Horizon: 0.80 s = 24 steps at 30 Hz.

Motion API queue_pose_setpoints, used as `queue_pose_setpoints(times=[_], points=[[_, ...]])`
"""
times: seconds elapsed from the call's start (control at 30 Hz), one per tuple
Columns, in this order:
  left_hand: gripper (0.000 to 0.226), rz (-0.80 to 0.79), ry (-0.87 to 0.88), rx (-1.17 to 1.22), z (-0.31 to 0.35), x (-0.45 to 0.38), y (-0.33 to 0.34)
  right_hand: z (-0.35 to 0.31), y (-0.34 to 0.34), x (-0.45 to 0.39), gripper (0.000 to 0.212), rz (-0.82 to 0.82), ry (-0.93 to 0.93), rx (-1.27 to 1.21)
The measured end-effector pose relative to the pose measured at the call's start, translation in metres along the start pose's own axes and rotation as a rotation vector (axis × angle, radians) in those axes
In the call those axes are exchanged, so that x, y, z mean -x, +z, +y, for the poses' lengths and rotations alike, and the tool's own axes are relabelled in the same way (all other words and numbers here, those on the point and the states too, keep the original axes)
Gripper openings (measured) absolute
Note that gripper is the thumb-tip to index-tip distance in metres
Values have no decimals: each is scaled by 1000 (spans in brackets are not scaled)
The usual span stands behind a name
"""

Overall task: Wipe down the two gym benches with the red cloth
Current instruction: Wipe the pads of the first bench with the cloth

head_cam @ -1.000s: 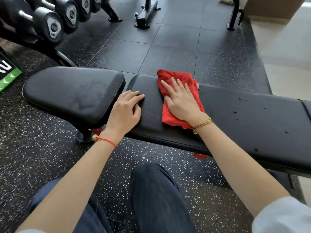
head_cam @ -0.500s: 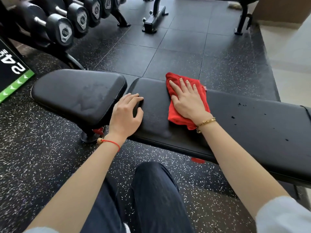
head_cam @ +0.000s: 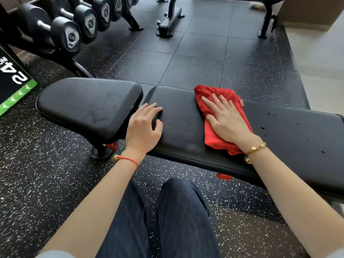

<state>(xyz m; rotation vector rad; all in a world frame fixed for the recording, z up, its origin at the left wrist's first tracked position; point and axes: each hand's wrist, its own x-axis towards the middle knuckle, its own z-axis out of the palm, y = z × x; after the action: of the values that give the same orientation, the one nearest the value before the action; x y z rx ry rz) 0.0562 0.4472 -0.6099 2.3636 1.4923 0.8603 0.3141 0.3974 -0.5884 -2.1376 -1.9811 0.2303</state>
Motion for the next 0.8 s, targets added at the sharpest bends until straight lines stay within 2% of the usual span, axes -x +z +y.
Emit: queue_pose_setpoints(times=[0.13, 0.23, 0.37, 0.53, 0.63, 0.8], points=[[40, 10, -8, 10, 0, -1, 1, -39, 9, -31, 56, 7, 10, 23], [39, 16, -8, 23, 0, -1, 0, -63, 19, -13, 57, 10, -100, 7], [40, 8, -8, 22, -1, -1, 0, -49, 17, 27, 56, 6, -226, -3], [41, 11, -13, -24, 0, 1, 2, -7, 3, 17, 55, 6, -87, -9], [39, 29, -25, -59, 3, 1, 5, -10, 2, -17, 55, 22, 28, 23], [39, 42, -28, -44, 4, -1, 4, -45, 13, -30, 57, 22, -28, 29]])
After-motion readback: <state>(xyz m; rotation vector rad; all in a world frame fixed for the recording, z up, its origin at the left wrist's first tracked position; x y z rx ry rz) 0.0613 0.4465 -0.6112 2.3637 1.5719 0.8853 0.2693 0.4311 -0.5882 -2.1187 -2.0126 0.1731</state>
